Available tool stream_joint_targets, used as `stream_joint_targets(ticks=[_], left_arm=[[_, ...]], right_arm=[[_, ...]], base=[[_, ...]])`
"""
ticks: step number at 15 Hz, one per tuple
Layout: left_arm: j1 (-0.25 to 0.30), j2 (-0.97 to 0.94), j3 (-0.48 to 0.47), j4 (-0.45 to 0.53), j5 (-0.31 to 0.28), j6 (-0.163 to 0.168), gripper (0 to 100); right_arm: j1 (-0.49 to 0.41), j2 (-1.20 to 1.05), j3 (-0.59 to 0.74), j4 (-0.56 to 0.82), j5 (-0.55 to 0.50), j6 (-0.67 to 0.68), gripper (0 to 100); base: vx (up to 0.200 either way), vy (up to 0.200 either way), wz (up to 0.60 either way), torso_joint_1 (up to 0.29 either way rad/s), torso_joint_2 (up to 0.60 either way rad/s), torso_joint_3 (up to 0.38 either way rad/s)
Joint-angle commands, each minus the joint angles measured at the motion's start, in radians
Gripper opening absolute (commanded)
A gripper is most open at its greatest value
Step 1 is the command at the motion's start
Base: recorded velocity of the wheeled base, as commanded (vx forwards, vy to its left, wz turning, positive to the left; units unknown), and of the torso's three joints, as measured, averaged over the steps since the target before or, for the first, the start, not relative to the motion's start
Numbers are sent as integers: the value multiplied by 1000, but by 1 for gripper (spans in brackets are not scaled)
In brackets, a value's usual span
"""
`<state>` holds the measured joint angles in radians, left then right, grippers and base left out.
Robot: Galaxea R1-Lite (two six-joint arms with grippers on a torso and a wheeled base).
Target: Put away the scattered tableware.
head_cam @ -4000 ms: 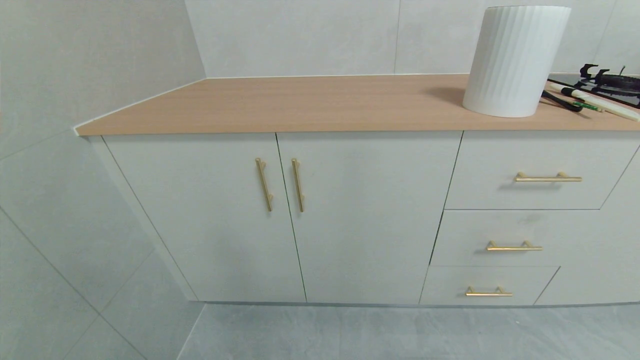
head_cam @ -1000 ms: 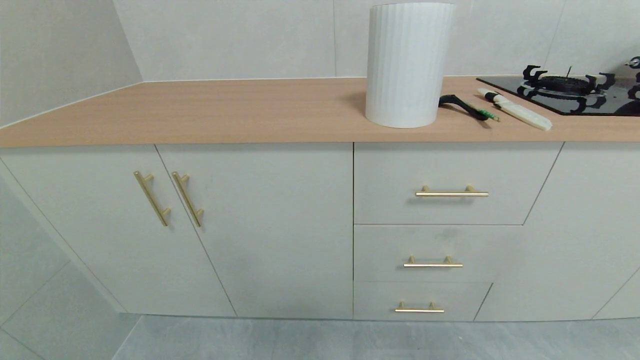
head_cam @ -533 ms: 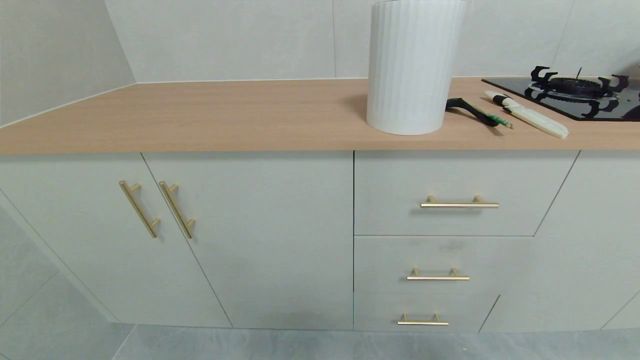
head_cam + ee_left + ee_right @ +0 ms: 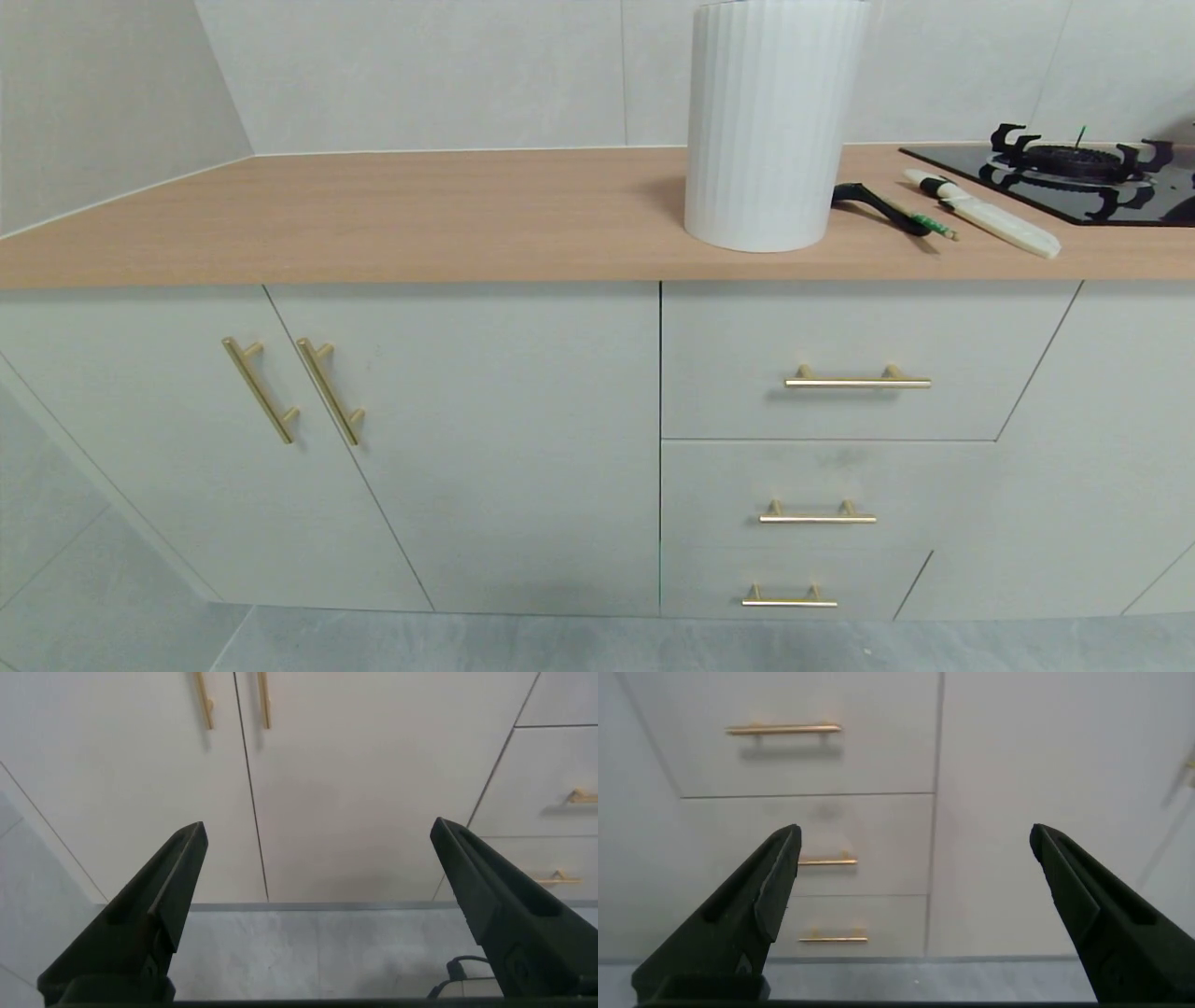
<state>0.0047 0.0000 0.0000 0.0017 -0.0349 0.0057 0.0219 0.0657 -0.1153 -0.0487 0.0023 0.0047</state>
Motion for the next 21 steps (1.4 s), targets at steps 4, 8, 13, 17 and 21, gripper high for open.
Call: stream_joint_targets(ticks=[4, 8, 13, 17, 21], left_arm=[[0, 0, 0, 0, 0, 0, 100], [0, 0, 0, 0, 0, 0, 100], [0, 0, 0, 0, 0, 0, 100], [0, 0, 0, 0, 0, 0, 100], [0, 0, 0, 0, 0, 0, 100]], right_arm=[[75, 635, -168, 21, 102, 9, 100], [210, 1039, -333, 10, 90, 32, 100], [242, 1410, -451, -158, 88, 31, 100], [242, 1658, -429, -319, 79, 37, 100], [247, 1898, -346, -677, 33, 35, 100]], base=[[0, 0, 0, 0, 0, 0], [0, 0, 0, 0, 0, 0], [0, 0, 0, 0, 0, 0], [0, 0, 0, 0, 0, 0], [0, 0, 0, 0, 0, 0]])
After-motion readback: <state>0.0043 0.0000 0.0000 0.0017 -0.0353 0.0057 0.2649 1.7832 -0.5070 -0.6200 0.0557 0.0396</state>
